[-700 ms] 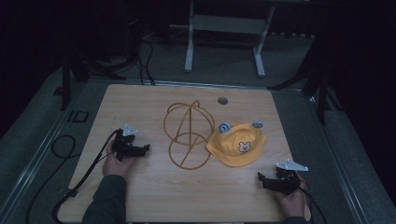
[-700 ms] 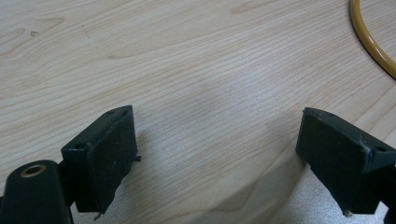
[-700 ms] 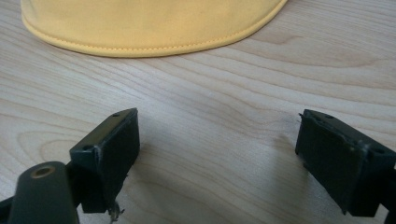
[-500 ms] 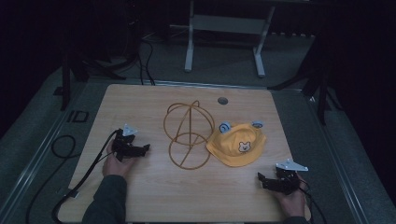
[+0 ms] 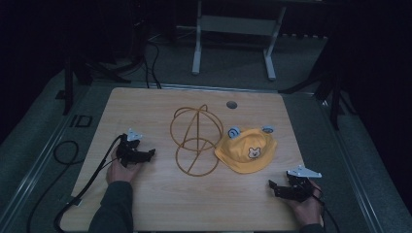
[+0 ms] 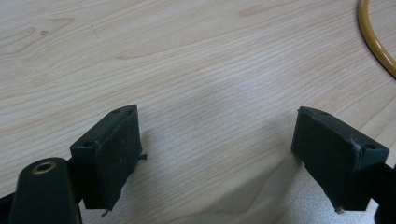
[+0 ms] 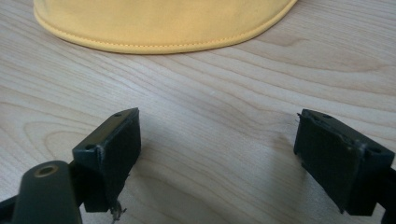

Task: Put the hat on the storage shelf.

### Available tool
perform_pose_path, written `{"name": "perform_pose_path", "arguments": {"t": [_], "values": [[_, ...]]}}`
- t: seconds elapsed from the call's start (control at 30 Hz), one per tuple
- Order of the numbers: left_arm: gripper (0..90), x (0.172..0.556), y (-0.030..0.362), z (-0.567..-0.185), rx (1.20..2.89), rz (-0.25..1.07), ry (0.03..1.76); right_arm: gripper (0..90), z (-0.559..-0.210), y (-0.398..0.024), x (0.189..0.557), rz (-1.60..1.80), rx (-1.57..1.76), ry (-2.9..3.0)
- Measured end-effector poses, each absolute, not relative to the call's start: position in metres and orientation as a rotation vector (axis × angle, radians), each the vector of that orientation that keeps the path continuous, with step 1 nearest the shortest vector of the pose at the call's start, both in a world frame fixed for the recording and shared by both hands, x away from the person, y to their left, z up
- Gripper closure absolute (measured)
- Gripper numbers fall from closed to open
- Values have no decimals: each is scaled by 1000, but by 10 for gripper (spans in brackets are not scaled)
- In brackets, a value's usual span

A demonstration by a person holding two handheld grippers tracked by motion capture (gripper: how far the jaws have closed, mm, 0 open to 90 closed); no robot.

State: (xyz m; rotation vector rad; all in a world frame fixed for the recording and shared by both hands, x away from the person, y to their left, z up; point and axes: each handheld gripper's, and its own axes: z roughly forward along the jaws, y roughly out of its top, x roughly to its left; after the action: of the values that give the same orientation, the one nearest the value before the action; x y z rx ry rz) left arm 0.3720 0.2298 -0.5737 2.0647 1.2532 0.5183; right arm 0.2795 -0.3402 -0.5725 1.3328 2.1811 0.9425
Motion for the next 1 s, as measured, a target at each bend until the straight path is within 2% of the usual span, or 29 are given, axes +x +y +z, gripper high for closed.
{"name": "perform_pose_path", "arguments": {"t": [0.17, 0.2, 0.27, 0.43, 0.77, 1.0], "values": [[156, 373, 230, -574, 2057, 523, 1264, 149, -572, -339, 277, 934, 1354, 2166], [156, 373, 230, -574, 2056, 524, 1266, 164, -572, -338, 277, 933, 1358, 2159], [156, 373, 230, -574, 2057, 524, 1266, 253, -570, -339, 275, 917, 1394, 2131], [156, 373, 230, -574, 2054, 527, 1275, 329, -566, -342, 275, 899, 1396, 2159], [158, 374, 230, -574, 2042, 535, 1294, 365, -556, -342, 277, 853, 1283, 2286], [160, 374, 229, -574, 2040, 537, 1299, 385, -534, -341, 284, 841, 1149, 2349]]}}
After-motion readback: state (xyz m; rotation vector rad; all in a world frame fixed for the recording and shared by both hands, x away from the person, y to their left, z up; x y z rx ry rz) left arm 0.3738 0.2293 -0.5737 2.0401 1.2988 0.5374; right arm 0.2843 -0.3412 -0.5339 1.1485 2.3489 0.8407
